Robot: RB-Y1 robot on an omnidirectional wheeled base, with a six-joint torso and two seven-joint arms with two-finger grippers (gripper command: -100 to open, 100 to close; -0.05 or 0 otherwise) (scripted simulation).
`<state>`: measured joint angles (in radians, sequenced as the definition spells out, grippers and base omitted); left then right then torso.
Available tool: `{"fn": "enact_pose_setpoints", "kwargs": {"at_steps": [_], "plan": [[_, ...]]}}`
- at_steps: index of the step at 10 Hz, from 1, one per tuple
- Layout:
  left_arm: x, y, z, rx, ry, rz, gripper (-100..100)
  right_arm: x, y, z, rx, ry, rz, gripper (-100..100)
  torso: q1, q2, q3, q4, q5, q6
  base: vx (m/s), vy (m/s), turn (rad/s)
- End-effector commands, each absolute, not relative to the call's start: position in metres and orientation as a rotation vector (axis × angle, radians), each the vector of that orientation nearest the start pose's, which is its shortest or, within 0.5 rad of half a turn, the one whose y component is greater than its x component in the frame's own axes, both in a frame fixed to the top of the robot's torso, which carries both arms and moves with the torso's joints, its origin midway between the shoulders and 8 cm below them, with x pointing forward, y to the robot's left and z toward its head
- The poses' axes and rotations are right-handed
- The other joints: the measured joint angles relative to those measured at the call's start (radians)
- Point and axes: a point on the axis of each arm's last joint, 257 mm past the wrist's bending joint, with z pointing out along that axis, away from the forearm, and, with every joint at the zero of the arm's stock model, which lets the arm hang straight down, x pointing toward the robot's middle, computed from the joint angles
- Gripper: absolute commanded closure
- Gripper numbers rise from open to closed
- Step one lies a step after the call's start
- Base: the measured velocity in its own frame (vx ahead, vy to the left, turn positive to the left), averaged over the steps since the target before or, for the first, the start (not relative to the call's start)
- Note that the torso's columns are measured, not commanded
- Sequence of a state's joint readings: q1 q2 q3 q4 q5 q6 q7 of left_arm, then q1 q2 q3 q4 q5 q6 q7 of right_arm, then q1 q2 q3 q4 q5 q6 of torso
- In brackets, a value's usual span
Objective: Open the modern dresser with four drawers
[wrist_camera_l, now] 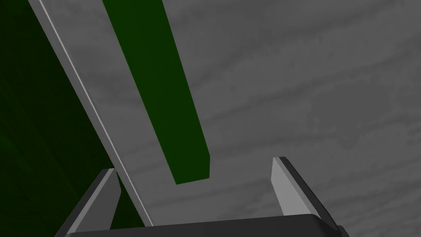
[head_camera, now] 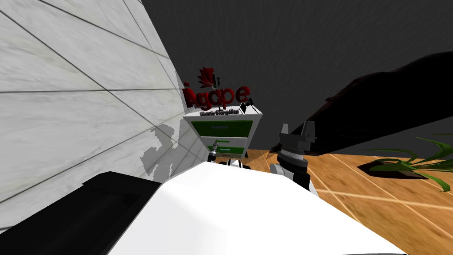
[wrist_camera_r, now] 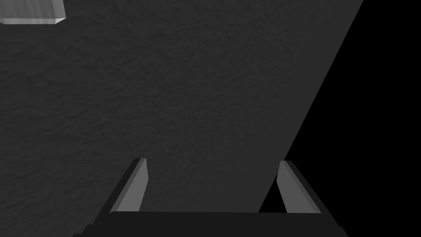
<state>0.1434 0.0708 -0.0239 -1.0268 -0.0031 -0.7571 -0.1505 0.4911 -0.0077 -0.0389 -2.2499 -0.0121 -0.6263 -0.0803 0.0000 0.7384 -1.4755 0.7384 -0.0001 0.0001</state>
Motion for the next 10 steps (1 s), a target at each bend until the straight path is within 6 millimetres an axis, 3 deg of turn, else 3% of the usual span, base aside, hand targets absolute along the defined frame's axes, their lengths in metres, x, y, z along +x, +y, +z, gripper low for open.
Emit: {"fn": "enact_pose_setpoints", "kwargs": {"at_steps": [1,10], "plan": [[0.4293,0.2574,-0.3621,-1.000,1.241,-1.066,100,0.3255,-0.2884,0.0378,0.595,0.518,1.373,0,0.000,0.000,-0.001,-0.001,0.000,0.000,0.000,0.000,0.000],[0.4262,0.2518,-0.3593,-0.994,1.257,-1.078,100,0.3256,-0.2883,0.0379,0.595,0.518,1.373,0,0.000,0.002,0.001,-0.001,0.000,-0.001,-0.164,-0.010,0.019]]}}
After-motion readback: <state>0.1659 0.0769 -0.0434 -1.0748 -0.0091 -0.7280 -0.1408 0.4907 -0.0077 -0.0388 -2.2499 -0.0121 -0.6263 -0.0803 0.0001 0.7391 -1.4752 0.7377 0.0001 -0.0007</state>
